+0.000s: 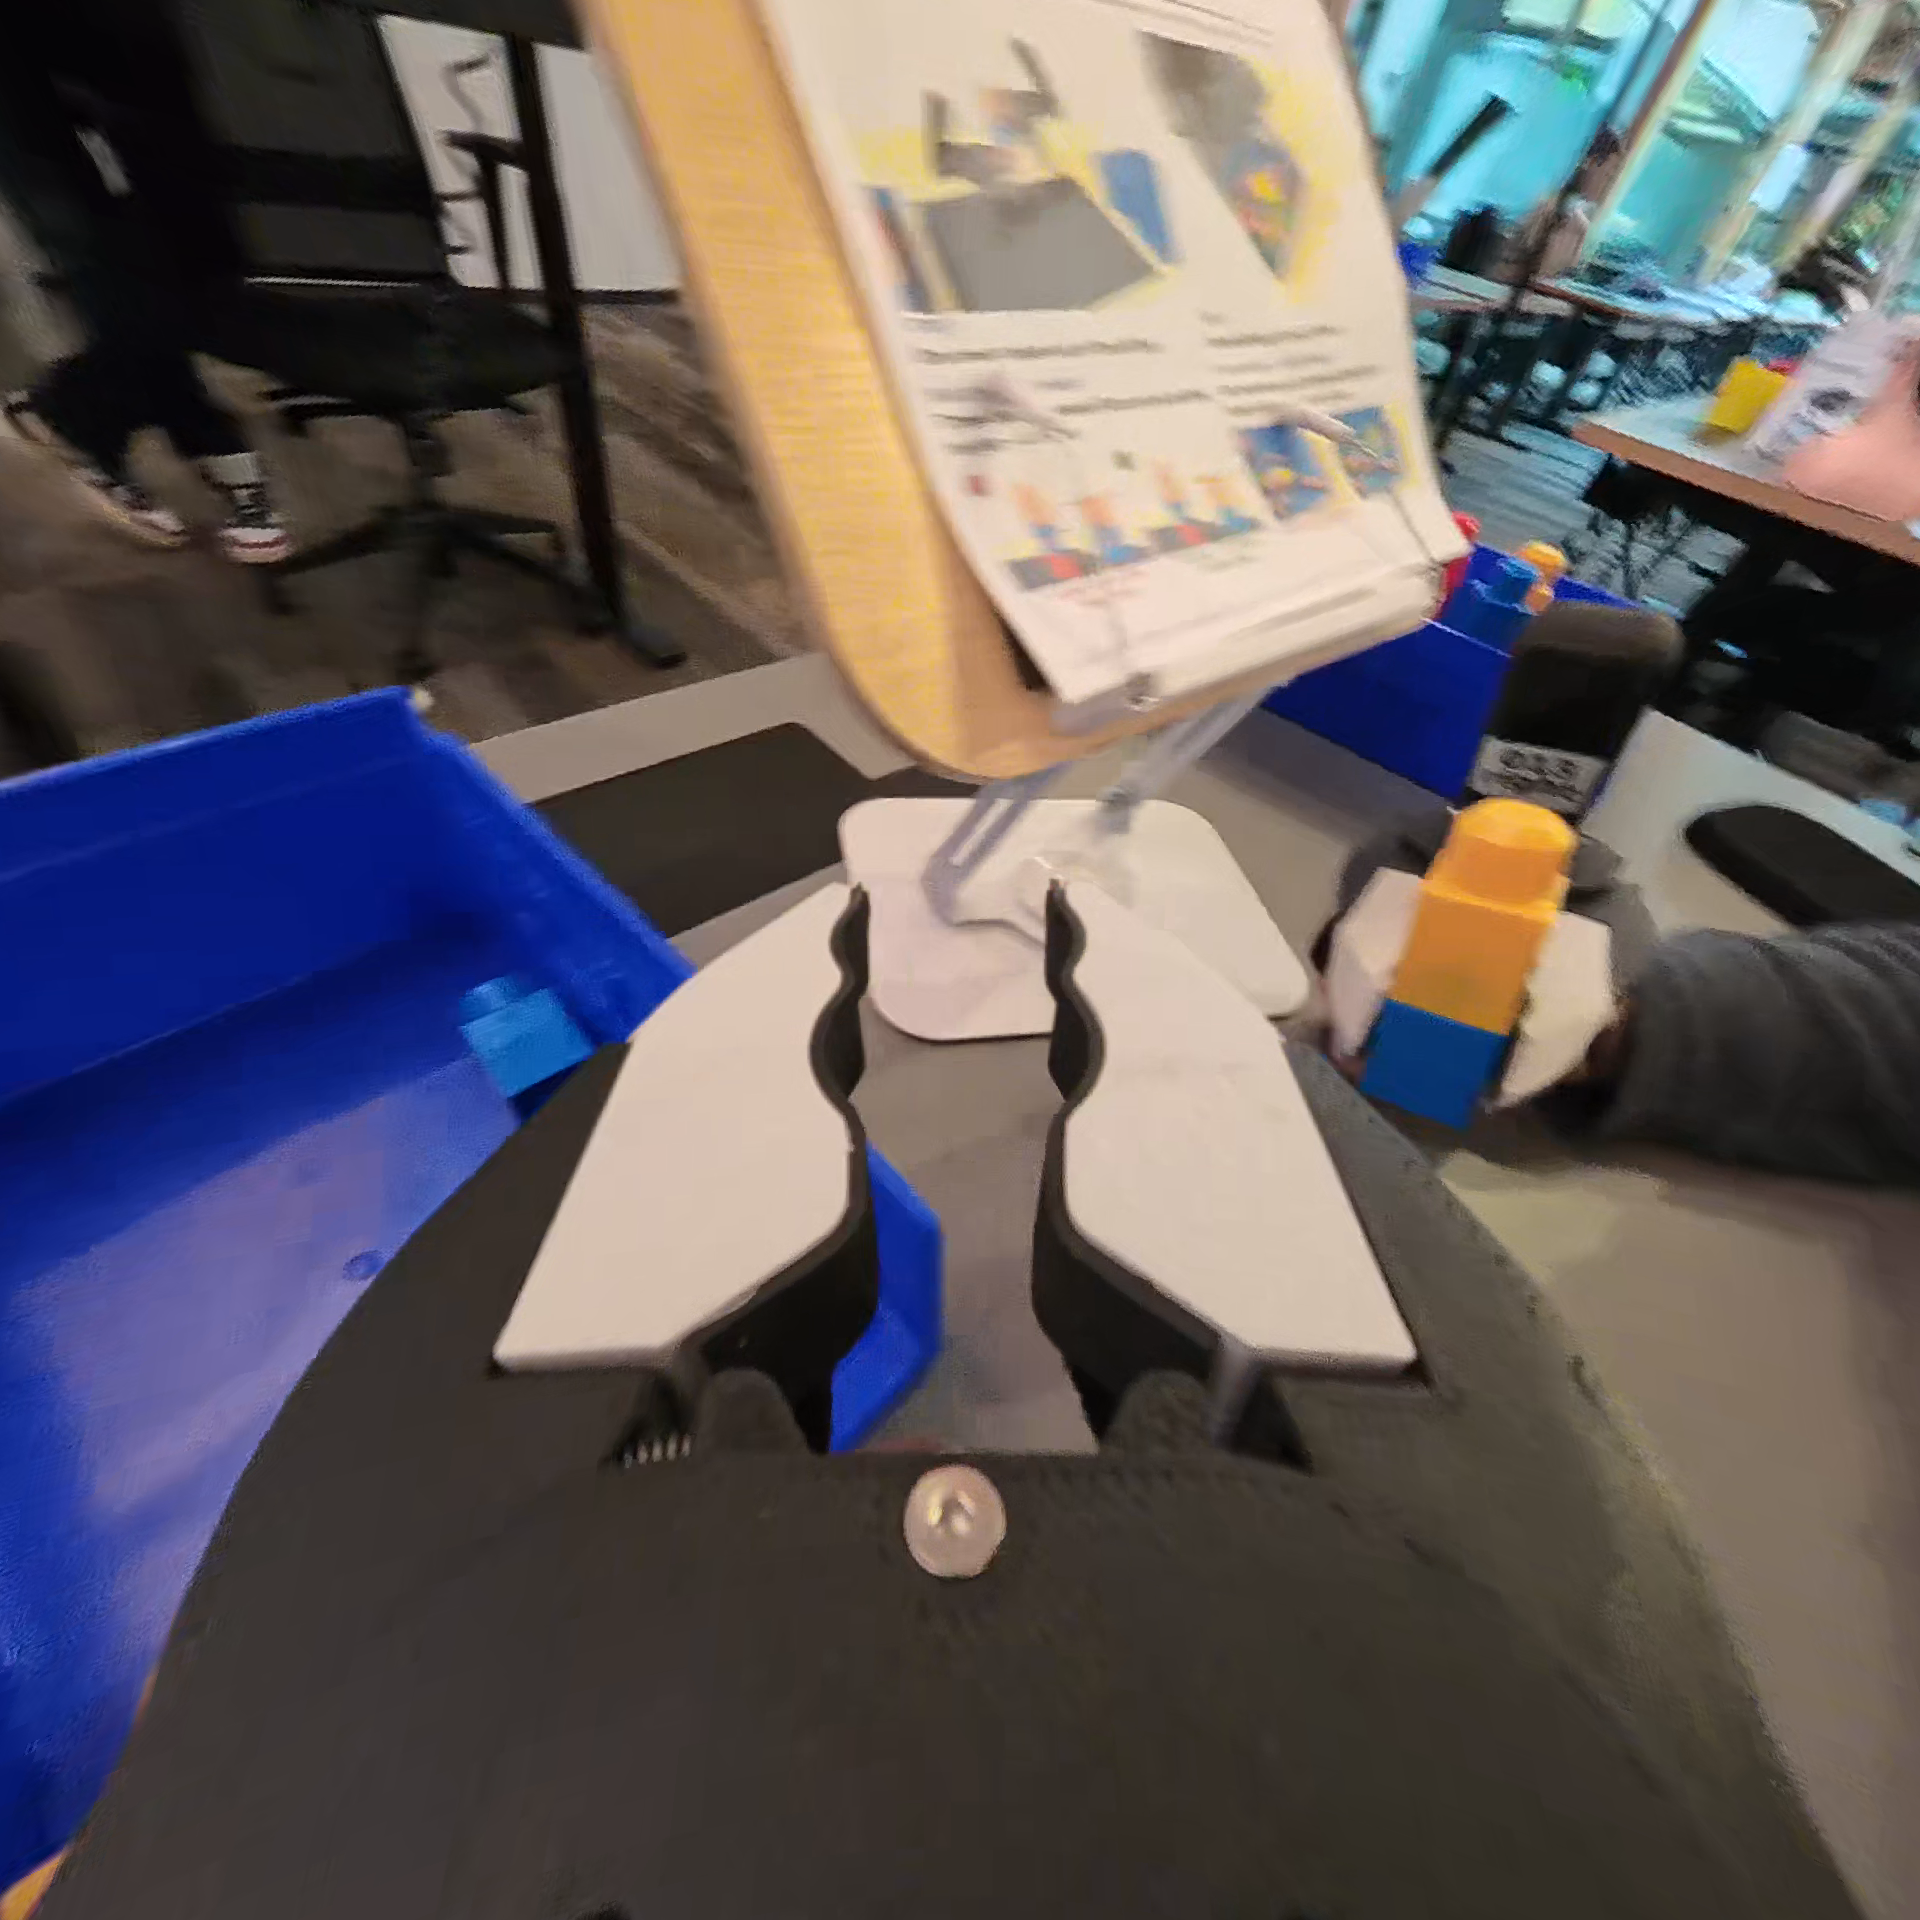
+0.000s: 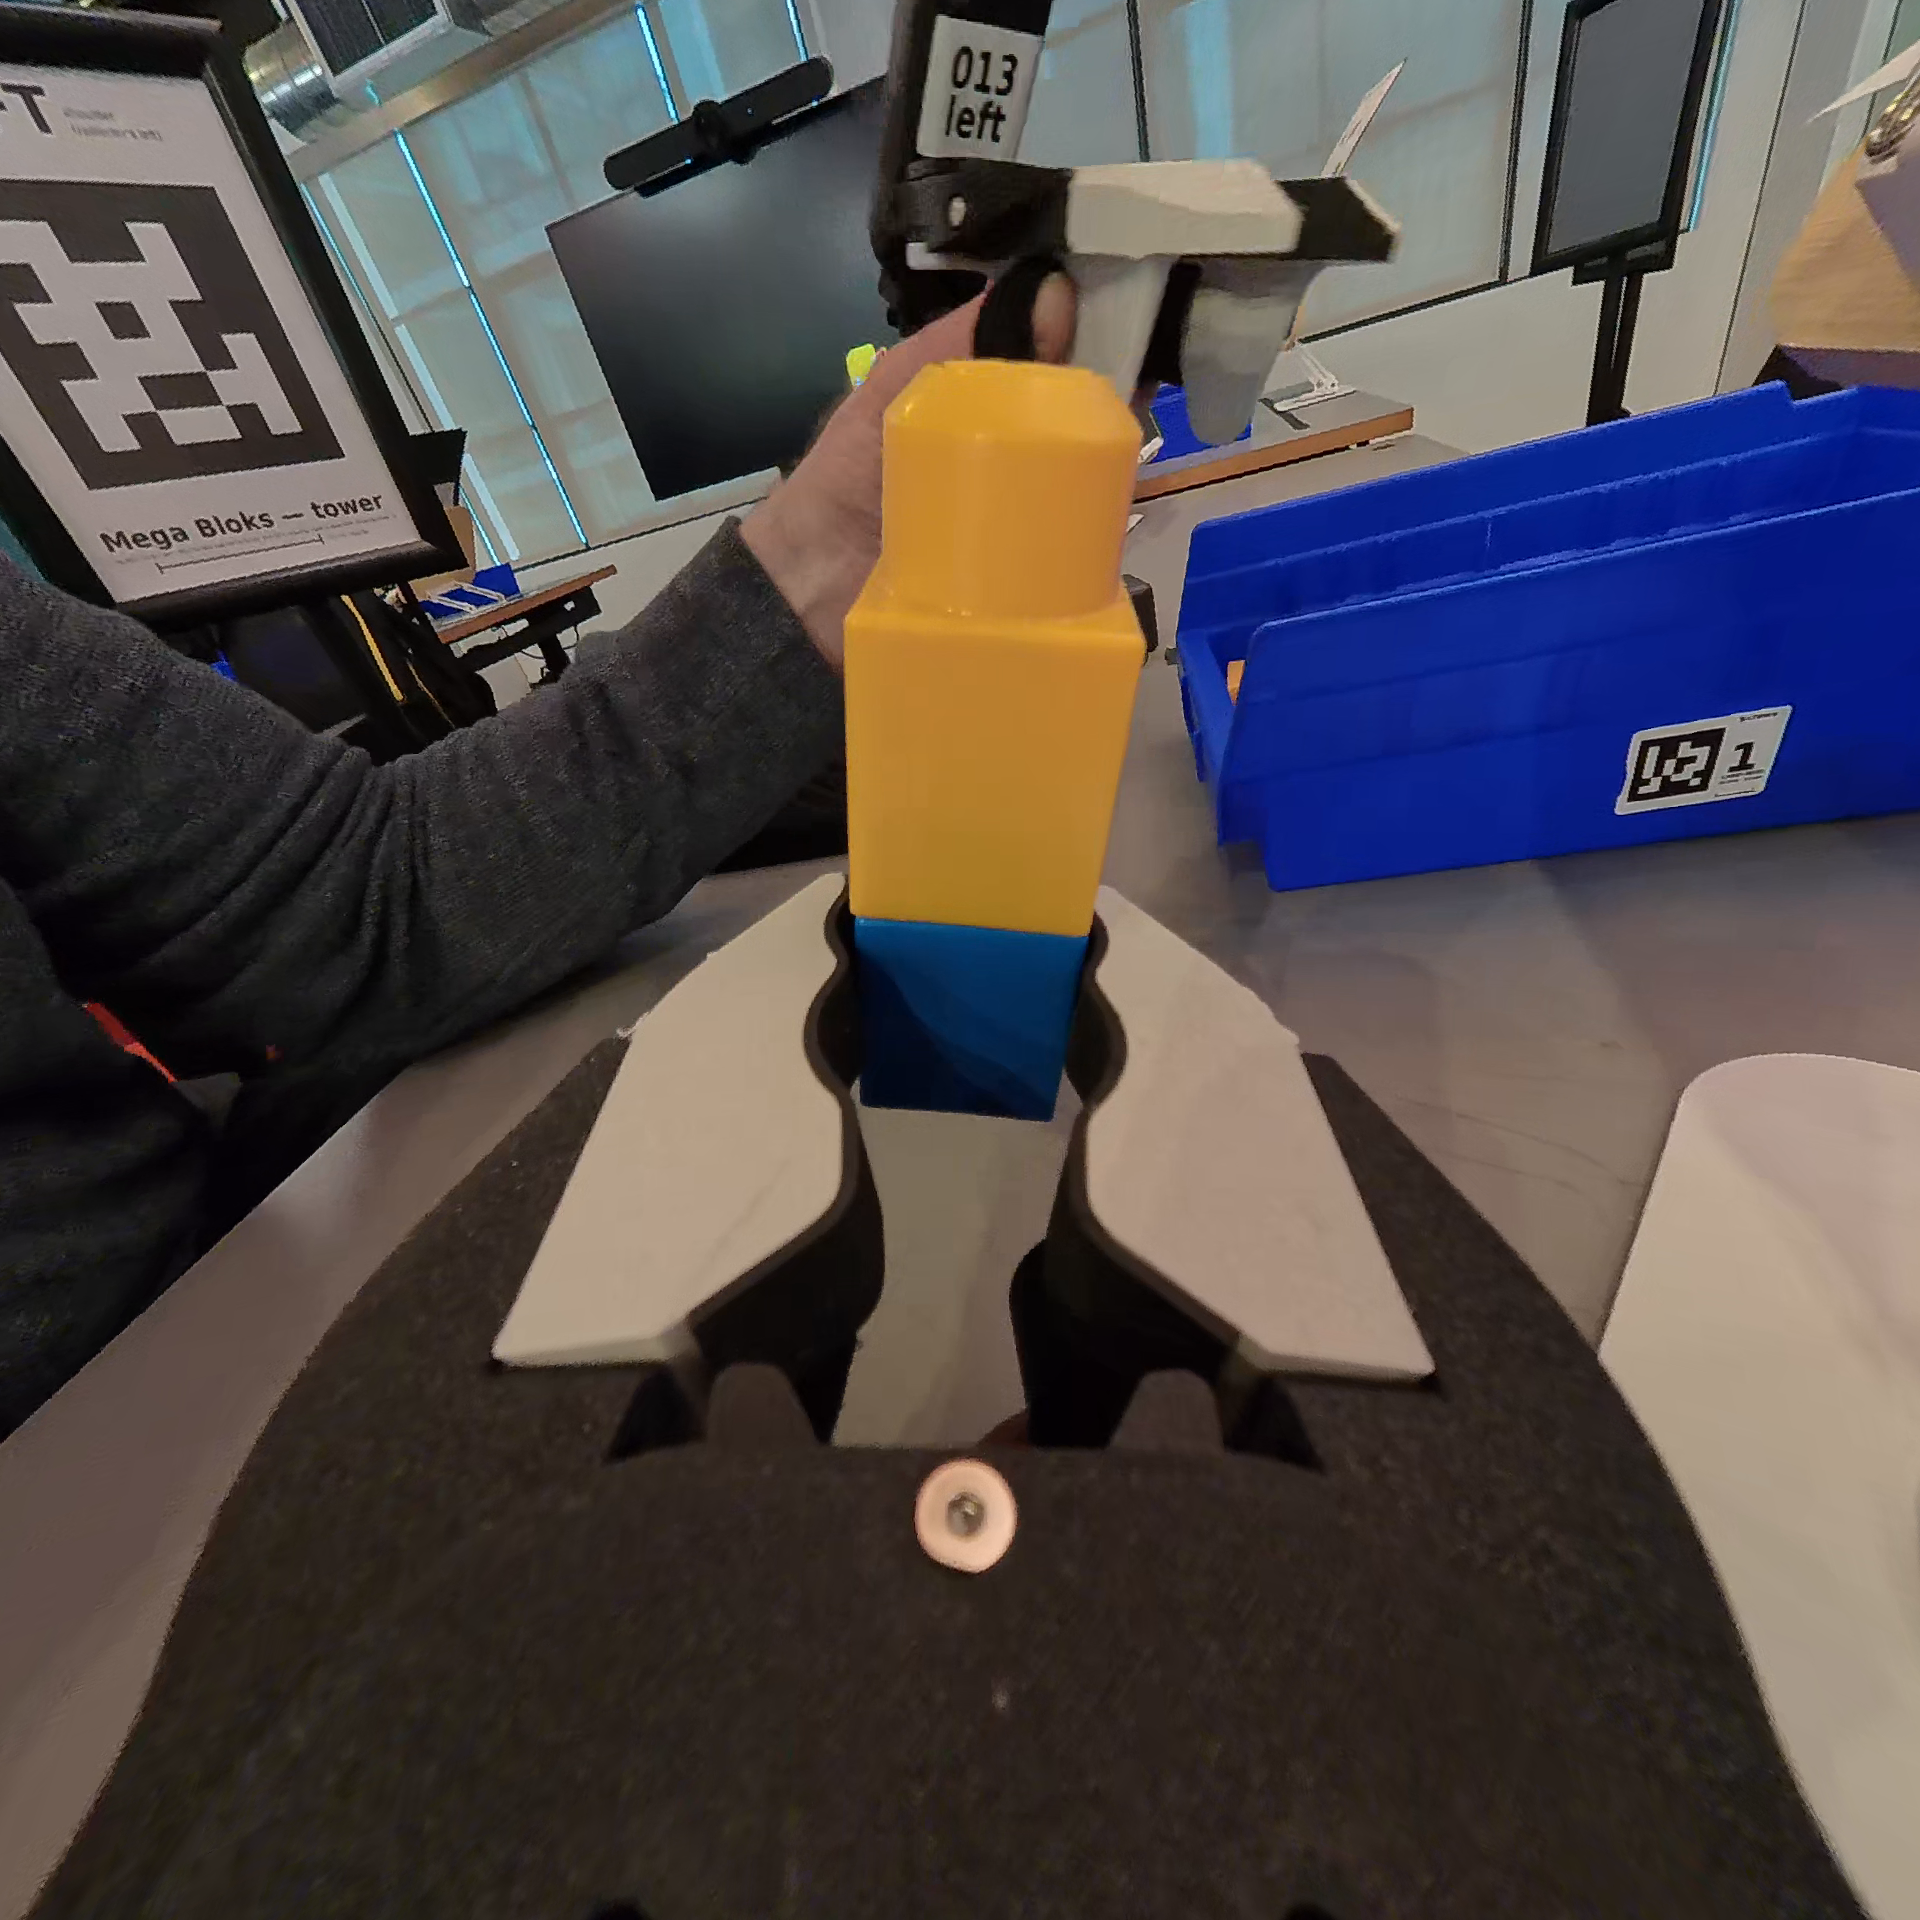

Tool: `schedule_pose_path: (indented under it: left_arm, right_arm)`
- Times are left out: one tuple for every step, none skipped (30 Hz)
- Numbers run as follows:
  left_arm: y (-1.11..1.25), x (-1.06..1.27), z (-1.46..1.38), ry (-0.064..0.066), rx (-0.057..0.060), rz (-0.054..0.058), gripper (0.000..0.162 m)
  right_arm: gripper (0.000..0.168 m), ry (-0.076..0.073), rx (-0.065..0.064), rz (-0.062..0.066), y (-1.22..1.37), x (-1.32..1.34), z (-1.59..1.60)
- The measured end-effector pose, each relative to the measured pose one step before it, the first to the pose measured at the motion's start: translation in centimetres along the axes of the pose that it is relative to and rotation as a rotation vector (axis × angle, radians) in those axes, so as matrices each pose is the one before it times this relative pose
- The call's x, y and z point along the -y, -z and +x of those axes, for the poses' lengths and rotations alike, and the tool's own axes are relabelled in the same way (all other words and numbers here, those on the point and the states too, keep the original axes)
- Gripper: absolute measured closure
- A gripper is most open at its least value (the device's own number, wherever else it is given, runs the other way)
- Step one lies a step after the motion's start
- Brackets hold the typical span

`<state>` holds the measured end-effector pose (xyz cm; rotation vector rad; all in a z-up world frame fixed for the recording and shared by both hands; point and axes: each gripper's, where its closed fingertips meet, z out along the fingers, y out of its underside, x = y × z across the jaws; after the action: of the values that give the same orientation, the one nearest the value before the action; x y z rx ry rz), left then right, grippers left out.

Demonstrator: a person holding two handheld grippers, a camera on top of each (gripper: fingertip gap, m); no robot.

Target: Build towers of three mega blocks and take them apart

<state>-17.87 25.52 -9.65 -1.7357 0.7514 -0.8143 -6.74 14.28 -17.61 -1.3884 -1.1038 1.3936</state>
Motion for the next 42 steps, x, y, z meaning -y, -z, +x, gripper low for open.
schedule_pose_path:
  left_arm:
    - [0.285,0.145,-1.258,0.0254,0.0272,0.0118,0.130]
    - [0.091,-0.098,-1.433,0.0266,0.0386,-0.0026,0.130]
    - [-0.124,-0.416,-1.478,0.0204,0.0405,-0.0234,0.130]
    - [-0.328,-0.503,-1.306,0.0139,0.0284,-0.0328,0.129]
    - [-0.453,-0.497,-1.222,0.0118,0.0255,-0.0365,0.128]
    - [-0.562,-0.520,-1.174,0.0096,0.0270,-0.0411,0.127]
    - [-0.652,-0.519,-0.906,0.0033,0.0156,-0.0453,0.126]
    - [-0.705,-0.461,-0.730,0.0034,0.0089,-0.0459,0.125]
    - [-0.683,-0.281,-0.956,0.0059,0.0296,-0.0359,0.124]
    - [-0.723,-0.206,-1.030,0.0153,0.0363,-0.0331,0.124]
    - [-0.817,-0.220,-0.458,0.0209,-0.0042,-0.0420,0.124]
    - [-0.842,-0.085,-0.071,0.0254,-0.0274,-0.0371,0.122]
    - [-0.829,-0.048,-0.146,0.0283,-0.0191,-0.0346,0.120]
    - [-0.856,-0.151,-0.189,0.0165,-0.0111,-0.0431,0.119]
    - [-0.806,-0.028,-0.294,0.0076,0.0044,-0.0342,0.116]
    - [-0.753,0.035,-0.315,0.0089,0.0113,-0.0259,0.114]
    - [-0.797,-0.059,-0.087,0.0061,-0.0002,-0.0316,0.115]
    - [-0.831,-0.121,-0.032,0.0080,-0.0035,-0.0372,0.115]
    - [-0.755,-0.021,-0.243,0.0105,0.0127,-0.0299,0.115]
    - [-0.716,-0.163,-0.394,0.0017,0.0278,-0.0377,0.114]
    - [-0.718,-0.367,-0.293,-0.0029,0.0190,-0.0538,0.114]
    - [-0.641,-0.067,-0.190,0.0113,0.0062,-0.0334,0.112]
    - [-0.489,0.252,-0.290,0.0142,0.0083,-0.0047,0.114]
    - [-0.472,0.013,-0.350,0.0041,0.0114,-0.0210,0.114]
    - [-0.478,-0.147,-0.153,0.0052,-0.0022,-0.0292,0.113]
    - [-0.151,0.294,0.074,0.0196,-0.0205,0.0048,0.113]
    - [-0.118,0.137,-0.065,0.0029,-0.0038,-0.0064,0.112]
    - [-0.073,-0.001,0.156,-0.0092,-0.0109,-0.0109,0.115]
    - [0.042,0.020,0.233,-0.0009,-0.0165,-0.0105,0.122]
    - [0.144,-0.062,-0.165,-0.0100,0.0175,-0.0165,0.125]
    - [0.338,0.014,-0.446,-0.0196,0.0372,-0.0084,0.132]
    - [0.424,-0.186,-1.001,-0.0127,0.0631,-0.0218,0.132]
    - [0.435,-0.238,-1.066,-0.0095,0.0572,-0.0234,0.132]
    - [0.309,-0.270,-0.796,-0.0107,0.0350,-0.0201,0.132]
    - [0.214,-0.168,-0.405,0.0038,0.0048,-0.0107,0.134]
    - [0.214,0.080,-0.011,0.0074,-0.0172,0.0059,0.131]
    - [0.272,0.352,0.267,0.0068,-0.0281,0.0234,0.125]
    - [0.233,0.327,0.185,0.0075,-0.0165,0.0182,0.119]
    - [0.058,0.174,0.044,-0.0026,0.0006,0.0016,0.113]
    - [-0.164,0.071,0.117,-0.0069,-0.0018,-0.0092,0.109]
    - [-0.382,-0.121,0.049,-0.0056,0.0014,-0.0241,0.108]
    - [-0.528,-0.200,-0.195,-0.0007,0.0139,-0.0312,0.106]
  right_arm:
    - [0.133,-0.0003,0.0007,0.0002,0.009,-0.005,0.001]
    - [0.133,-0.0012,0.0008,0.0005,0.007,0.009,-0.009]
    - [0.133,-0.0020,0.0006,0.0012,0.022,0.013,0.009]
    - [0.133,-0.0019,0.0004,0.0021,0.046,0.024,0.012]
    - [0.133,-0.0025,0.0006,0.0027,0.051,0.032,0.006]
    - [0.133,-0.0032,0.0000,0.0018,0.038,0.016,0.030]
    - [0.133,-0.0021,-0.0009,0.0015,0.020,0.018,0.029]
    - [0.133,0.0003,-0.0006,0.0003,0.008,0.004,0.010]
    - [0.133,0.0007,0.0010,-0.0016,-0.019,-0.023,-0.017]
    - [0.133,0.0002,0.0011,-0.0013,-0.011,-0.019,-0.022]
    - [0.133,0.0004,0.0003,0.0007,0.015,0.006,-0.012]
    - [0.133,-0.0003,-0.0001,0.0016,0.019,0.024,0.009]
    - [0.133,-0.0017,0.0005,0.0003,-0.001,0.001,0.013]
    - [0.133,-0.0019,0.0006,-0.0002,0.002,-0.005,0.010]
    - [0.133,-0.0011,0.0004,0.0007,0.015,0.015,0.005]
    - [0.133,-0.0008,0.0004,0.0010,0.013,0.008,0.010]
    - [0.133,-0.0012,0.0006,0.0000,0.000,0.005,0.004]
    - [0.133,-0.0008,0.0007,-0.0002,0.002,0.000,-0.005]
    - [0.133,0.0001,0.0002,0.0003,-0.002,0.003,-0.002]
    - [0.133,0.0000,0.0003,0.0001,0.009,0.002,-0.005]
    - [0.133,-0.0003,0.0004,0.0005,0.007,0.006,-0.008]
    - [0.133,-0.0004,0.0001,0.0011,0.012,0.008,0.008]
    - [0.133,-0.0007,0.0007,0.0008,0.015,0.013,-0.005]
    - [0.133,-0.0005,0.0002,0.0008,0.015,0.013,0.003]
    - [0.133,0.0001,-0.0001,0.0008,0.004,0.008,-0.007]
    - [0.133,0.0004,0.0001,0.0002,0.008,0.000,-0.008]
    - [0.133,-0.0002,0.0005,0.0001,0.009,0.004,0.001]
    - [0.133,-0.0001,-0.0003,0.0004,-0.003,0.005,0.003]
    - [0.133,0.0003,0.0003,0.0002,0.008,0.000,-0.011]
    - [0.133,0.0002,0.0007,0.0000,0.009,-0.002,-0.018]
    - [0.133,0.0002,0.0002,-0.0002,0.002,-0.003,-0.001]
    - [0.133,0.0009,-0.0005,-0.0002,0.001,0.002,-0.009]
    - [0.133,0.0013,-0.0007,-0.0013,-0.012,-0.012,-0.003]
    - [0.133,0.0014,-0.0007,-0.0018,-0.018,-0.031,-0.010]
    - [0.133,0.0017,-0.0003,-0.0013,-0.001,-0.015,-0.015]
    - [0.133,0.0011,-0.0003,-0.0005,-0.007,-0.002,-0.010]
    - [0.133,-0.0004,0.0004,-0.0002,-0.008,0.000,0.001]
    - [0.133,-0.0009,0.0004,0.0002,0.009,-0.002,0.011]
    - [0.133,-0.0003,0.0002,0.0004,0.007,0.005,-0.006]
    - [0.133,-0.0002,0.0006,-0.0001,0.001,0.002,0.000]
    - [0.133,-0.0003,0.0004,-0.0007,-0.005,-0.010,-0.007]
    - [0.133,0.0002,0.0000,-0.0004,-0.007,0.005,-0.001]
